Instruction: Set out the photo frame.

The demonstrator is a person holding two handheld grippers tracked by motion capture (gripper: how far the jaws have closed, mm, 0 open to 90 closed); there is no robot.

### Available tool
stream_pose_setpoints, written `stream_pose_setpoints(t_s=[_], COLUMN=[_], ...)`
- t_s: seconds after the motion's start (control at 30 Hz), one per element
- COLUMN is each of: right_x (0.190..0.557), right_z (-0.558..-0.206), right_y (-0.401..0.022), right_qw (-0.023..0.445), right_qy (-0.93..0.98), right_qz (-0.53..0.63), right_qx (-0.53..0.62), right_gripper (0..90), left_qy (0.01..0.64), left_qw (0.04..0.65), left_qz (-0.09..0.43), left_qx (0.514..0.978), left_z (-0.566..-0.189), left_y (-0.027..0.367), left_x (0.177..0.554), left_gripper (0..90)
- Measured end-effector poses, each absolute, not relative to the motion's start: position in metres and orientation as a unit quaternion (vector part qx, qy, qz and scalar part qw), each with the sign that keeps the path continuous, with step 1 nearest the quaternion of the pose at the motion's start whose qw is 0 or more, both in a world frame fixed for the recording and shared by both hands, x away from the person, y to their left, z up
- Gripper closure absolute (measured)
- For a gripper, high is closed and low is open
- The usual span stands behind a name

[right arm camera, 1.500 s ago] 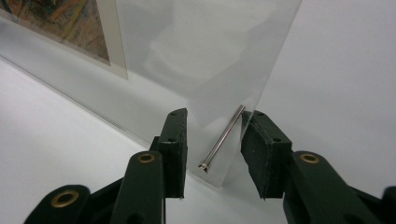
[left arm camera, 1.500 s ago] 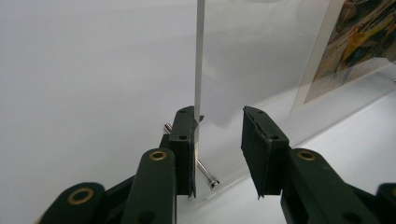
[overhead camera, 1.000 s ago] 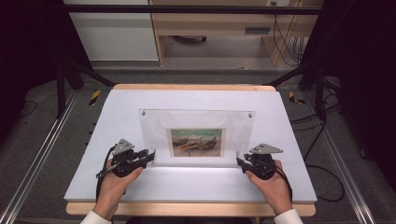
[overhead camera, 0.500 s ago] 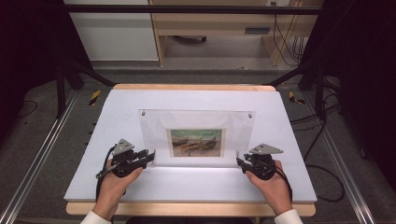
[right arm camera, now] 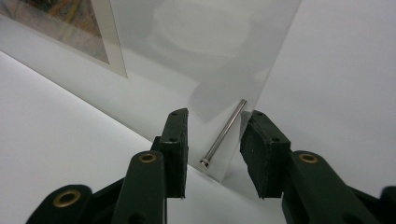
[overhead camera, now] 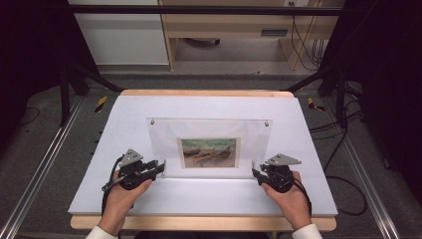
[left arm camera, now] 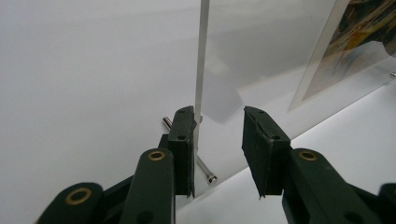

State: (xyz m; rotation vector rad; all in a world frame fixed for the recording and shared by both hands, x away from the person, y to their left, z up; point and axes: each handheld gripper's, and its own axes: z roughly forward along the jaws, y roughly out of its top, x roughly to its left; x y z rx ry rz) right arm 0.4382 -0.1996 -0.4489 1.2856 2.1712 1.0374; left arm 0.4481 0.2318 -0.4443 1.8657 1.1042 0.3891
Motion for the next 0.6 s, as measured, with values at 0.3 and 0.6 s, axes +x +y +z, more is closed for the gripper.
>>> stream_pose_setpoints(t_s=[0.3, 0.6], right_x=[0.4371, 0.4366], right_z=[-0.4486, -0.4489], right_y=[-0.1982, -0.1972], right_qw=[0.209, 0.214], right_qy=[0.780, 0.782], right_qz=[0.367, 0.365], right_qx=[0.461, 0.459], right_gripper=[61.9, 61.6], left_qy=[0.445, 0.442], left_qw=[0.450, 0.448], left_qz=[0.158, 0.160], left_qx=[0.758, 0.760], left_z=[-0.4438, -0.4439], left_y=[0.2315, 0.2313], left_x=[0.4471, 0.4470], left_gripper=[64.1, 63.9])
